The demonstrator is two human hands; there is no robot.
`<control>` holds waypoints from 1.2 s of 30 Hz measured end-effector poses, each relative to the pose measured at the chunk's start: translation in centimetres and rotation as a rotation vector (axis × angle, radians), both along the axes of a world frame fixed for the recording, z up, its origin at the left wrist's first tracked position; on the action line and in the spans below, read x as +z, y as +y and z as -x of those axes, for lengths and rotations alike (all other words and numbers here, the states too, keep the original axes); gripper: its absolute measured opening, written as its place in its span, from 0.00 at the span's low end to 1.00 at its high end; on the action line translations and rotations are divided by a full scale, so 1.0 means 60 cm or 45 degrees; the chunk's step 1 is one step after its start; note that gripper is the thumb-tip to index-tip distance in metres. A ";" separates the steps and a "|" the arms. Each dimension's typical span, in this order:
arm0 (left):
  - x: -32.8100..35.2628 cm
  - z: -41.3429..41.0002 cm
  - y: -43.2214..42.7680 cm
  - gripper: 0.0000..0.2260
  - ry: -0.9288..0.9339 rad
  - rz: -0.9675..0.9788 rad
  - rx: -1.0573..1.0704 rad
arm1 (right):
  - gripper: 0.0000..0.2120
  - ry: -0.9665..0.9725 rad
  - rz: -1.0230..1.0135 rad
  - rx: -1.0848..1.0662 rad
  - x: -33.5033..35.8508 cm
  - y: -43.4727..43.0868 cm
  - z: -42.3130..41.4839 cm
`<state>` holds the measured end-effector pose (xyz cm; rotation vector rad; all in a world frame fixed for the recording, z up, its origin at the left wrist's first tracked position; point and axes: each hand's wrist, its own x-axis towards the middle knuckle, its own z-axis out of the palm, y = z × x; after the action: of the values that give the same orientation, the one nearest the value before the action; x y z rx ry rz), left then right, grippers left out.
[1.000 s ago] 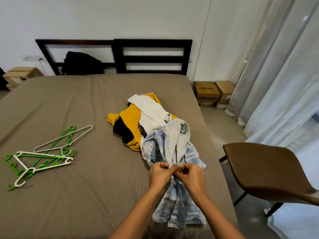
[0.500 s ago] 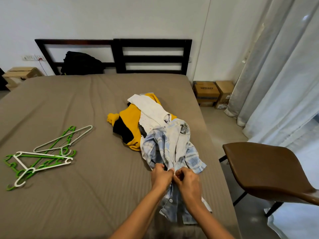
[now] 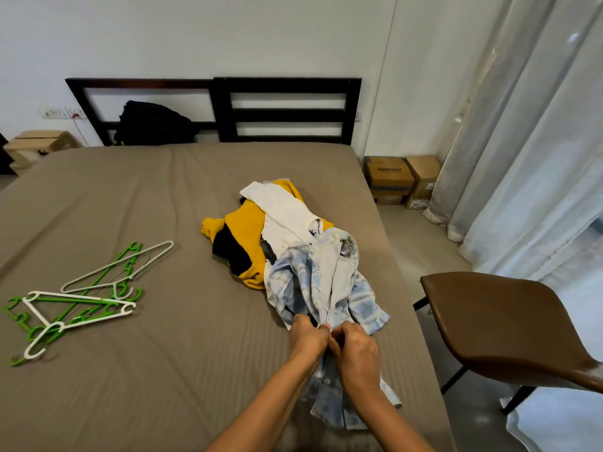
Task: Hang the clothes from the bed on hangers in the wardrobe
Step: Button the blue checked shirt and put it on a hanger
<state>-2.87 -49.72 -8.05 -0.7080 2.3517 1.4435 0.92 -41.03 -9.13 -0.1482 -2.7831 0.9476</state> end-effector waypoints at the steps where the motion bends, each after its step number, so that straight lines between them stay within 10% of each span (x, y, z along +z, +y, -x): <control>1: 0.000 -0.002 0.001 0.15 0.007 -0.001 -0.004 | 0.07 -0.066 0.024 -0.011 0.001 0.001 0.000; 10: -0.016 -0.004 -0.004 0.11 0.128 -0.120 -0.006 | 0.05 -0.192 0.494 -0.182 0.010 0.008 0.014; 21: -0.023 0.004 -0.004 0.28 -0.030 -0.210 0.188 | 0.06 0.115 -0.191 -0.021 -0.013 -0.009 0.011; 26: -0.030 0.004 0.006 0.16 0.009 -0.326 0.221 | 0.08 -0.131 0.640 -0.259 -0.009 -0.006 0.022; 30: -0.054 -0.001 -0.007 0.11 0.187 -0.344 -0.010 | 0.12 -0.823 1.527 -0.421 0.008 0.020 0.053; 36: -0.066 -0.021 -0.028 0.10 0.375 -0.384 -0.227 | 0.10 -1.104 1.194 -0.221 0.007 0.038 0.107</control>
<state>-1.64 -51.38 -11.98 -0.2128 2.2517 1.8680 -5.49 -38.75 -8.69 -1.1321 -2.5416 2.5068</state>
